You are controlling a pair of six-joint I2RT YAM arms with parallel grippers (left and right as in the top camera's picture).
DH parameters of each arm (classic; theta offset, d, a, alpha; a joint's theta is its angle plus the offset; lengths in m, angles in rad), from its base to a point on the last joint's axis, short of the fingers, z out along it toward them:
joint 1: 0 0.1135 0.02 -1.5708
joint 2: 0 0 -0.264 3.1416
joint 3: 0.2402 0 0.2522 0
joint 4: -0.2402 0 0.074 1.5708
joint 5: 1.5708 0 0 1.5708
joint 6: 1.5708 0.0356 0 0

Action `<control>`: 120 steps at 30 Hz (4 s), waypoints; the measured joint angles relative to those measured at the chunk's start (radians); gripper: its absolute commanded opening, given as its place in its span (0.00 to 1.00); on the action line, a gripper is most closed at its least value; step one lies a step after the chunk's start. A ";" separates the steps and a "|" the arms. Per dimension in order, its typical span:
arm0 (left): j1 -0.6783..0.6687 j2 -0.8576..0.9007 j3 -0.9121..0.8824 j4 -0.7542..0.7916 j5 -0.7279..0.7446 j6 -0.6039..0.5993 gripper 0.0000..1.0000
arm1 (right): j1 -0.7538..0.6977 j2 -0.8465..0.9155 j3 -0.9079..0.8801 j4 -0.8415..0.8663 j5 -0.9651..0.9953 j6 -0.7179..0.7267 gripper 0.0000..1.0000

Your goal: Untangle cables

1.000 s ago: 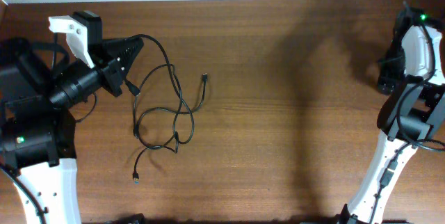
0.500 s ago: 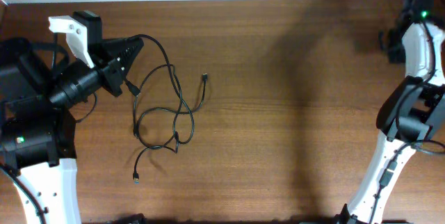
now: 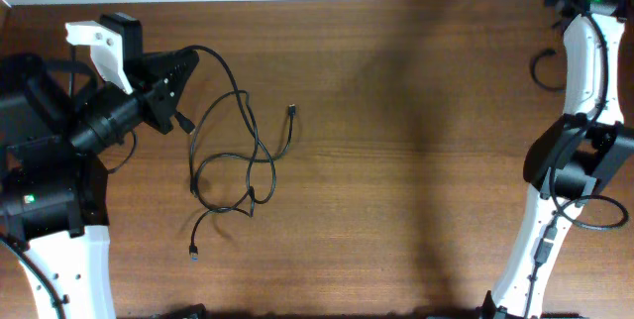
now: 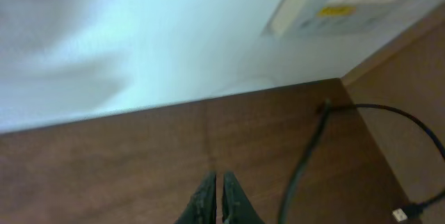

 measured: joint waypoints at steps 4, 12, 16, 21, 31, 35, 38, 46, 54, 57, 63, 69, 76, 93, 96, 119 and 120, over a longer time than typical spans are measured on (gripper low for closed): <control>0.000 0.000 0.000 0.000 -0.014 0.000 0.01 | -0.019 0.035 -0.094 0.074 -0.011 -0.042 0.04; -0.009 0.000 0.000 -0.007 -0.019 0.000 0.02 | -0.048 0.078 -0.162 0.058 0.034 -0.029 0.89; -0.042 0.000 0.000 -0.013 -0.029 0.000 0.02 | -0.028 0.051 -0.161 -0.022 0.071 -0.022 0.89; -0.055 0.000 0.000 -0.021 -0.045 0.000 0.01 | 0.009 -0.046 -0.153 -0.097 0.079 0.112 0.88; -0.055 0.000 0.000 -0.037 -0.063 0.001 0.01 | -0.068 -0.092 -0.135 -0.293 0.072 0.433 0.84; -0.055 0.000 0.000 -0.043 -0.075 0.001 0.01 | -0.096 -0.092 -0.188 -0.278 0.069 0.474 0.84; -0.055 0.000 0.000 -0.045 -0.079 0.001 0.01 | -0.092 -0.092 -0.265 -0.218 0.066 0.489 0.84; -0.055 0.000 0.000 -0.049 -0.082 0.001 0.01 | -0.088 -0.089 -0.454 -0.106 0.054 0.499 0.84; -0.055 0.000 0.000 -0.049 -0.082 0.001 0.01 | -0.139 -0.089 -0.454 -0.135 0.076 0.496 0.77; -0.055 0.000 0.000 -0.049 -0.082 0.001 0.01 | -0.180 -0.089 -0.454 -0.146 0.079 0.495 0.04; -0.055 0.000 0.000 -0.049 -0.082 0.001 0.01 | -0.220 -0.089 -0.454 -0.159 0.076 0.491 0.04; -0.055 0.000 0.000 -0.049 -0.082 0.001 0.01 | -0.177 -0.098 -0.453 -0.127 0.187 0.306 0.04; -0.055 0.000 0.000 -0.049 -0.082 0.001 0.01 | -0.108 -0.254 -0.434 -0.040 0.308 0.170 0.04; -0.055 0.000 0.000 -0.068 -0.089 0.010 0.01 | 0.170 -0.472 -0.371 -0.165 0.289 0.303 0.57; -0.055 0.000 0.000 -0.091 -0.089 0.024 0.00 | 0.123 -0.468 -0.371 -0.166 0.276 0.358 0.91; -0.055 0.000 0.000 -0.108 -0.097 0.046 0.01 | -0.214 -0.085 -0.374 -0.001 0.093 0.648 1.00; -0.055 0.000 0.000 -0.108 -0.097 0.045 0.01 | -0.225 -0.077 -0.376 -0.004 0.093 0.649 1.00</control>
